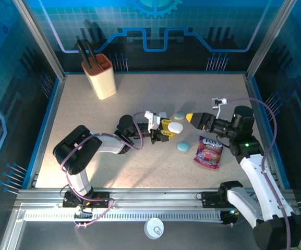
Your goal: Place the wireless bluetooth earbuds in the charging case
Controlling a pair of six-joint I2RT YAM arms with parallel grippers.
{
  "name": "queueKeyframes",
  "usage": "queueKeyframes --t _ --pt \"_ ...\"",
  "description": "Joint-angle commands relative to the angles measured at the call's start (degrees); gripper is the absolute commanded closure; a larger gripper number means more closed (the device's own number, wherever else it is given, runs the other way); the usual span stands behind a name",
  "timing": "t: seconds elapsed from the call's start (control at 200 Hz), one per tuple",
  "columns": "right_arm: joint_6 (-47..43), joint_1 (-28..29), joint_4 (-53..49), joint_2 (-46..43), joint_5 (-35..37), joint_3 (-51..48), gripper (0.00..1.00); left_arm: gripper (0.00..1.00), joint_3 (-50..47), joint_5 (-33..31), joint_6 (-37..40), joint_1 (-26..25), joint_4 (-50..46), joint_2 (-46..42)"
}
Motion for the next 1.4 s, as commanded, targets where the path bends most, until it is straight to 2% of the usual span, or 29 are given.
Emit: queueKeyframes --t 0.0,0.09,0.225,0.345,0.46,0.635,0.93,1.396 --pt "-24.4 6.8 -18.3 -1.7 14.6 5.4 0.08 0.64 -2.5 0.3 -1.7 0.8 1.8 -3.5" --pt "-32.5 14.6 -18.4 -3.0 21.9 7.5 0.0 0.64 -4.5 0.3 -3.0 1.1 1.7 -4.8" --pt "-41.1 24.4 -19.3 -1.6 30.4 9.2 0.0 0.64 -6.9 0.4 -3.9 1.5 1.7 -6.3" --pt "-45.7 30.6 -18.5 1.9 36.1 9.6 0.0 0.64 -8.1 0.9 -4.0 1.7 1.8 -7.2" --pt "-47.5 33.8 -17.4 5.6 40.2 10.3 0.0 0.64 -8.8 1.1 -3.9 1.8 1.8 -8.0" --pt "-47.5 34.0 -13.6 7.6 44.5 9.2 0.0 0.64 -9.6 1.5 -2.9 1.9 1.7 -8.8" --pt "-45.3 32.1 -11.8 7.0 47.1 9.0 0.0 0.63 -10.3 2.4 -1.3 2.1 1.8 -8.9" --pt "-42.0 28.3 -8.5 9.0 42.8 10.7 0.02 0.63 -11.2 1.7 0.5 2.2 1.7 -9.6"
